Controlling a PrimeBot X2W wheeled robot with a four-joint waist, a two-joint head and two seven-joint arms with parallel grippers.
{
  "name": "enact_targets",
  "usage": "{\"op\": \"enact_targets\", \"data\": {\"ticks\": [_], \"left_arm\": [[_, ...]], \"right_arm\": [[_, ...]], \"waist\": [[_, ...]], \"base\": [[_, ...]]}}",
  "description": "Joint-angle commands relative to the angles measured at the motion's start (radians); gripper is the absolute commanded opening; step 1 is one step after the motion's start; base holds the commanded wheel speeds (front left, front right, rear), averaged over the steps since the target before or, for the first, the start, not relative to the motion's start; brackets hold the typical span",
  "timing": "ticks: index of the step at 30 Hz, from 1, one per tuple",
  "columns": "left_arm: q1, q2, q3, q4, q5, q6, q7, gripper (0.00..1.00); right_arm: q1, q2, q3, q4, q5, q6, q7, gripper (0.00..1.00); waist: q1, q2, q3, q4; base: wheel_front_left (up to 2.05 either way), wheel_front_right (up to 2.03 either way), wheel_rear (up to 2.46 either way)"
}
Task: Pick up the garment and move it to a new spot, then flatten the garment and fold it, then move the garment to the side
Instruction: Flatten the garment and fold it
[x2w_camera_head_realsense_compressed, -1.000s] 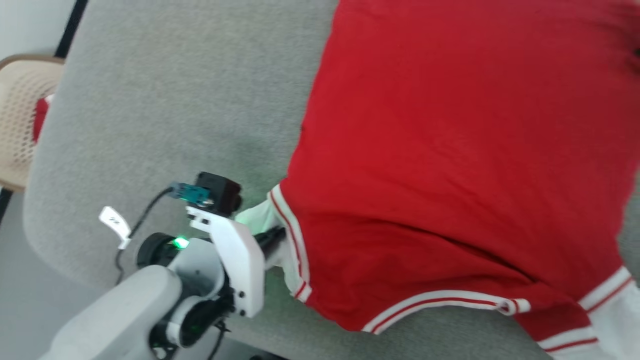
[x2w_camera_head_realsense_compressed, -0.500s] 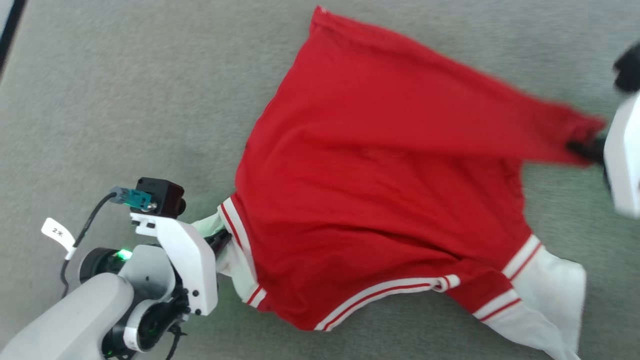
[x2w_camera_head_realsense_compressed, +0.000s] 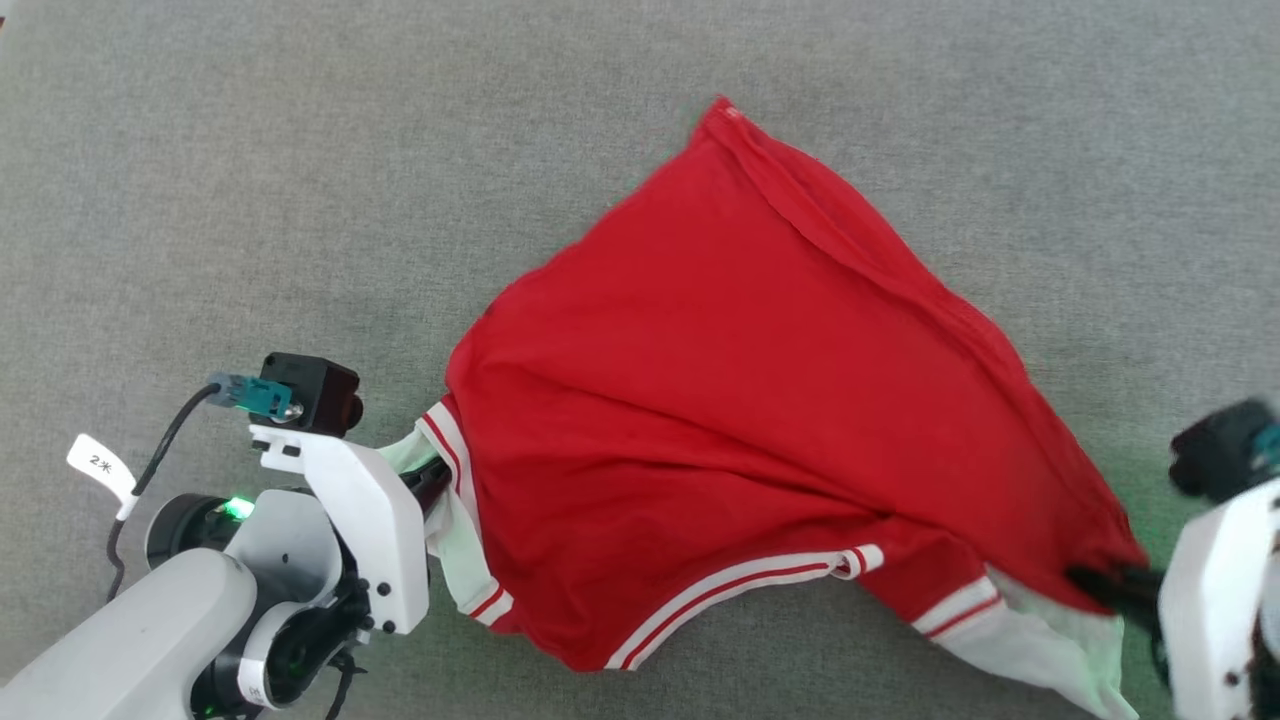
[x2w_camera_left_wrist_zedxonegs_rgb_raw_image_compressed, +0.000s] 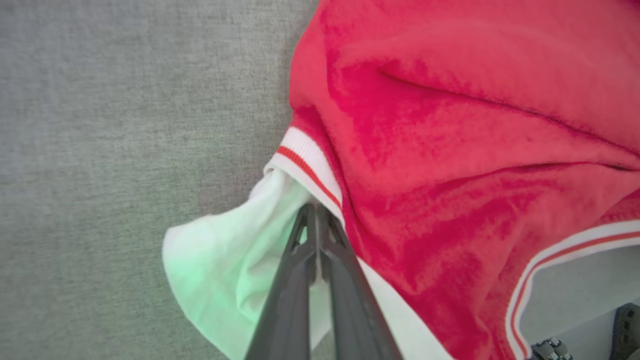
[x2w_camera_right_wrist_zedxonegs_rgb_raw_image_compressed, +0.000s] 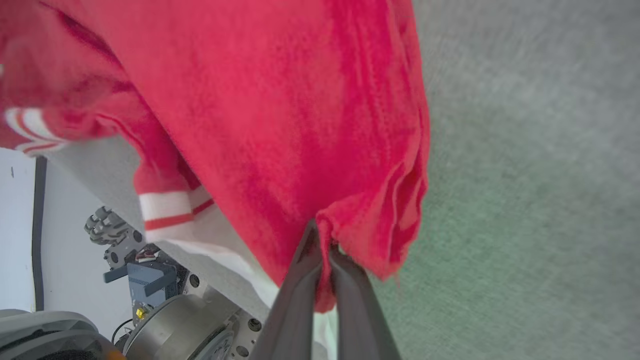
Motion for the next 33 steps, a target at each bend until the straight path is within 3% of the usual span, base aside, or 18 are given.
{"op": "enact_targets", "data": {"ticks": [1,3,4,5,6,7,11,15,20,33], "left_arm": [[-0.006,-0.005,-0.001,0.000,0.010,0.001,0.004,0.00],[-0.011,-0.010,-0.002,0.004,0.012,-0.002,0.003,0.00],[-0.011,-0.012,-0.003,0.006,0.012,-0.004,0.002,0.00],[-0.012,-0.015,-0.005,0.009,0.013,-0.006,0.002,0.00],[-0.015,-0.017,-0.006,0.012,0.013,-0.008,0.002,0.00],[-0.016,-0.020,-0.007,0.015,0.014,-0.008,0.002,0.00],[-0.011,-0.026,-0.011,0.021,0.013,-0.011,-0.002,0.00],[-0.003,-0.034,-0.023,0.019,0.015,-0.020,0.000,0.00],[-0.031,-0.061,-0.039,0.024,0.031,-0.034,-0.001,0.00],[-0.126,-0.200,-0.107,0.099,0.068,-0.118,-0.003,0.00]], "right_arm": [[0.018,0.006,0.000,0.018,-0.025,0.000,-0.011,0.00],[0.029,0.044,0.008,0.070,-0.052,0.000,-0.051,0.00],[0.023,0.033,0.023,0.090,-0.078,0.000,-0.072,0.00],[0.016,0.032,0.027,0.118,-0.102,-0.001,-0.101,0.15],[0.007,0.039,0.027,0.139,-0.116,-0.002,-0.125,0.63],[-0.005,0.041,0.031,0.147,-0.123,-0.002,-0.146,1.00],[-0.043,0.034,0.020,0.095,-0.122,-0.001,-0.185,1.00],[-0.092,0.009,-0.002,-0.051,-0.123,0.000,-0.184,1.00],[-0.210,0.000,0.026,-0.099,-0.164,0.000,-0.204,1.00],[-0.604,-0.044,0.247,0.271,-0.197,0.000,-0.323,1.00]], "waist": [[0.0000,0.0000,0.005,0.004],[0.0000,0.0000,0.010,0.006],[0.0000,0.0000,0.011,0.007],[0.0000,0.0000,0.012,0.010],[0.0000,0.0000,0.012,0.012],[0.0000,0.0000,0.010,0.014],[0.0000,0.0000,-0.001,0.024],[0.0000,0.0000,-0.010,0.053],[0.0000,0.0000,0.000,0.098],[0.0000,0.0000,0.048,0.268]], "base": [[0.00,0.00,0.00],[0.00,0.00,0.00],[0.00,0.00,0.00],[0.00,0.00,0.00],[0.00,0.00,0.00],[0.00,0.00,0.00],[0.00,0.00,0.00],[0.00,0.00,0.00],[0.00,0.00,0.00],[0.00,0.00,0.00]]}}
